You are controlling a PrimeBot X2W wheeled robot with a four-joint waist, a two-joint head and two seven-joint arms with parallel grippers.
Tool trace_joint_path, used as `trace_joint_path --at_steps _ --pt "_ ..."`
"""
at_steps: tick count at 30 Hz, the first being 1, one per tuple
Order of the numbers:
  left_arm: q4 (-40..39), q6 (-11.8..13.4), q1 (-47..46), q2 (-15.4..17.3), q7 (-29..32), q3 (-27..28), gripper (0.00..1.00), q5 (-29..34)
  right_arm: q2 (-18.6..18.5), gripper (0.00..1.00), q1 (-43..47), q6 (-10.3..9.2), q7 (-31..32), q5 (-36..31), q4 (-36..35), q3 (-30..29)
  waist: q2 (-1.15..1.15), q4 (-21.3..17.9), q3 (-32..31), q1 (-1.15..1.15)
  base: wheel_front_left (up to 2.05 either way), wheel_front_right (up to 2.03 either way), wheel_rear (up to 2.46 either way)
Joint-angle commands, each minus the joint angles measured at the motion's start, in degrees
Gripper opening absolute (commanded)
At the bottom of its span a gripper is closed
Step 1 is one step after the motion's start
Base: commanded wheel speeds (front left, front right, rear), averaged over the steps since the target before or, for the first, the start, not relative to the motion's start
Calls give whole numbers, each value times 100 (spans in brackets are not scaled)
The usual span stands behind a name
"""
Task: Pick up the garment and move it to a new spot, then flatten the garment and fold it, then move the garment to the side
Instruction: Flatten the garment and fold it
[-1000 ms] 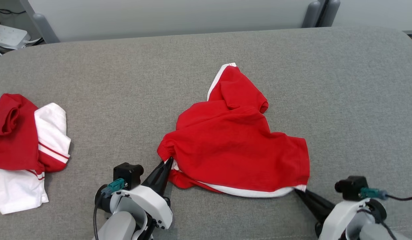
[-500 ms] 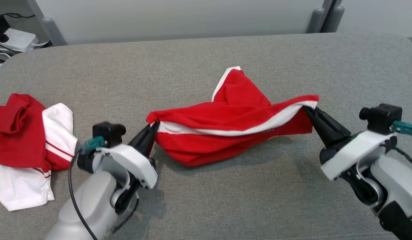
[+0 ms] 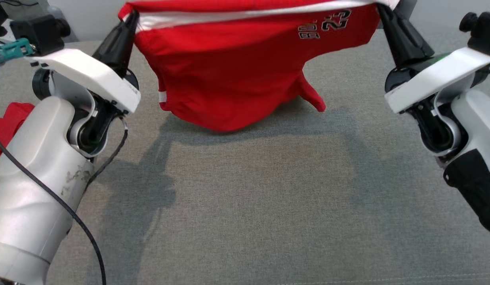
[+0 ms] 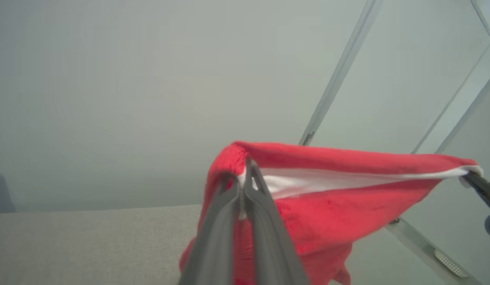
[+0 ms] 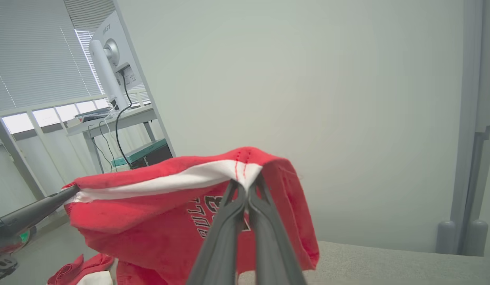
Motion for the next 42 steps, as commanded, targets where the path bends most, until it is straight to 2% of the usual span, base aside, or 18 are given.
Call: trace_joint_path --at_steps 1,6,11,17,22,24,26,29,30,32,34,36,38,42 --pt "-119 -38 -34 279 83 77 0 -104 0 0 169 24 -29 185 -78 125 0 12 -28 0 0 0 0" --pt "-544 -38 931 505 627 -518 0 -911 -418 0 604 24 719 1015 -362 1090 0 21 -155 0 0 0 0" --pt "-790 -38 1937 889 1338 -1115 0 -1509 -858 0 1101 24 1572 1938 -731 1690 0 49 -352 0 0 0 0" --pt "-1296 -38 2398 1536 2455 -1692 0 -1804 -1347 0 1503 24 2321 2740 -1334 1932 0 115 -756 0 0 0 0" --pt "-2018 -27 2637 2008 2903 -1782 0 -2018 -1774 0 1805 24 2882 3314 -1995 1978 0 120 -990 0 0 0 0" --pt "-2169 0 2684 2084 2982 -1787 0 -2073 -1871 0 1850 24 2959 3392 -2131 1972 0 123 -1002 0 0 0 0" --pt "-2634 159 2827 2293 3280 -1798 0 -2319 -2138 0 1933 24 3076 3492 -2433 1948 0 115 -966 0 0 0 0" --pt "-2875 365 2852 2479 3446 -1771 0 -2418 -2305 0 1918 24 3097 3428 -2459 1939 0 92 -780 0 0 0 0" --pt "-2744 476 2576 2357 3688 -1706 0 -2556 -2078 0 1600 24 3269 3249 -2118 1999 0 41 -210 0 0 0 0" --pt "-2460 519 2237 2137 3747 -1602 0 -2605 -1736 0 1227 24 3343 3172 -1738 1954 0 -12 190 0 0 0 0" --pt "-2046 529 1737 1868 3629 -1435 0 -2522 -1246 0 731 24 3263 3163 -1229 1771 0 -80 620 0 0 0 0" --pt "-1558 556 1146 1549 3399 -1178 0 -2484 -790 0 24 24 2909 2860 -546 1550 0 -153 1028 0 0 0 0" --pt "-1137 469 355 1335 2876 -904 0 -2166 -314 0 -731 24 2323 2631 117 1189 0 -233 1384 0 0 0 0" --pt "-694 130 -1454 1033 702 -173 0 -1159 257 0 -2173 24 762 2090 1074 486 0 -338 1814 0 0 0 0"
